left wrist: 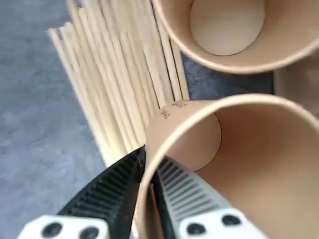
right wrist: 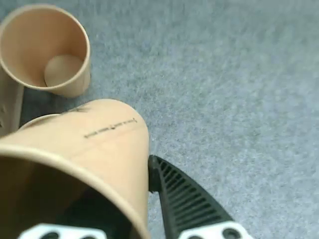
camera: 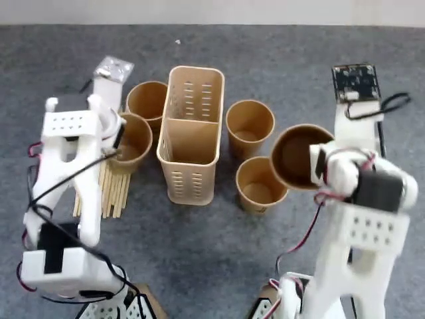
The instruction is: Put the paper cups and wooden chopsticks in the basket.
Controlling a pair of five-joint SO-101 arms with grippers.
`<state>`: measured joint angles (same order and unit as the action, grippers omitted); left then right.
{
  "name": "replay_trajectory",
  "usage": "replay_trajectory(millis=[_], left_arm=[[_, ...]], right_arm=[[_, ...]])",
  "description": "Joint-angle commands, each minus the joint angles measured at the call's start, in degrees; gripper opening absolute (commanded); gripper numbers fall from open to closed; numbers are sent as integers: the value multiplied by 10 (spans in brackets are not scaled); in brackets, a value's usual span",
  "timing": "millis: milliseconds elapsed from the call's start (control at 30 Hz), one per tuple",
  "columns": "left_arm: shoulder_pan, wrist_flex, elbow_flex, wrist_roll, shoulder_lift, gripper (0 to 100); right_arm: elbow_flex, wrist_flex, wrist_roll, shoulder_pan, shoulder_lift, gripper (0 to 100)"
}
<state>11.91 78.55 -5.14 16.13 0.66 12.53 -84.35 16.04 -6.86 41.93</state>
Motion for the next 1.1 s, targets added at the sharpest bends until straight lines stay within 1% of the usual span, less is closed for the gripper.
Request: replay_trajectory(millis=[0, 133, 200, 267, 333, 433, 567, 667, 767, 967, 1000, 1067], left_arm=[[7, 97, 100, -3, 68, 5], [7, 169, 211, -3, 136, 5], [1, 183, 261, -4, 168, 5], [-25, 182, 311, -19, 192, 5], [-58, 181, 356, -54, 205, 5], [-141, 149, 399, -88, 200, 5], [-239, 107, 400, -120, 160, 5], [-279, 105, 400, -127, 119, 5], [-284, 105, 400, -127, 73, 5], [-248, 105, 400, -127, -20, 8], [-243, 105, 400, -127, -34, 22], [-233, 105, 400, -127, -58, 85]], right_arm=[[-25, -3, -2, 1, 65, 6], [-23, -3, -4, 2, 114, 6], [-23, -3, -5, 2, 131, 6], [-23, -3, -6, 3, 149, 6], [-22, -9, -6, 3, 160, 6], [-22, -32, -6, 29, 173, 6], [-22, -61, -5, 63, 186, 6], [-22, -64, -4, 65, 197, 6], [-22, -64, -4, 66, 201, 6], [-22, -64, -4, 66, 200, 6], [-22, -64, -4, 66, 200, 6], [-22, -63, -4, 66, 200, 6]])
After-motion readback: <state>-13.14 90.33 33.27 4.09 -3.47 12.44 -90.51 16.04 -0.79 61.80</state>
